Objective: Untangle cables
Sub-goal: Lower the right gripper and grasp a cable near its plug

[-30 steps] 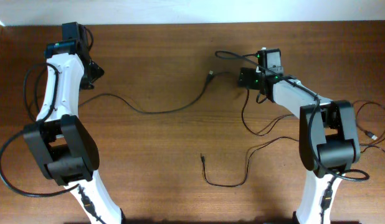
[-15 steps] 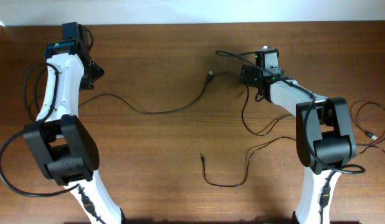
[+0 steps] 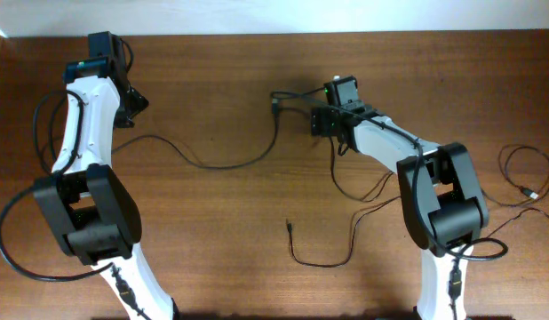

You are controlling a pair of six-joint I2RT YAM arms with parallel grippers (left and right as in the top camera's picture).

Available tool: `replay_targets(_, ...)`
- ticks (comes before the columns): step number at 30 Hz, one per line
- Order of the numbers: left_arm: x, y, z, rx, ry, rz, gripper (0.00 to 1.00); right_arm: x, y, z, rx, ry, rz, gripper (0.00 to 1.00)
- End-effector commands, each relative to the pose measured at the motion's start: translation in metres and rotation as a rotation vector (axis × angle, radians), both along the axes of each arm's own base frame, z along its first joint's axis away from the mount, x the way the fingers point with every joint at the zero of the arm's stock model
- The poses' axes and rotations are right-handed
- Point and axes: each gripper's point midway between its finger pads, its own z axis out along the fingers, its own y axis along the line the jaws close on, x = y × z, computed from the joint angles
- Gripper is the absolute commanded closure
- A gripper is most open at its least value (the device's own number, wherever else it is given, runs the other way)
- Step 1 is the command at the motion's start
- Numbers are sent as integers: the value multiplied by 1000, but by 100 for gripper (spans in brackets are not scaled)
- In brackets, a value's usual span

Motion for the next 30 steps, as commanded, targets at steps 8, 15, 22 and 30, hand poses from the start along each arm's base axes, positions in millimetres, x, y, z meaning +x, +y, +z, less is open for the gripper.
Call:
replay_targets(8,-1,1,9,6,-23,10,1,-133,30,-69,-96,508,352,1)
replay_targets(15,-1,1,9,6,-23,10,1,-189,38,-67,-51,716,400,0)
replay_targets(22,-2,0,9,6,-22,10,1,-215,57,-64,2,791,500,3)
replay_targets(30,-1,1,10,6,-23,10,1,-126,37,-30,9,581,387,2)
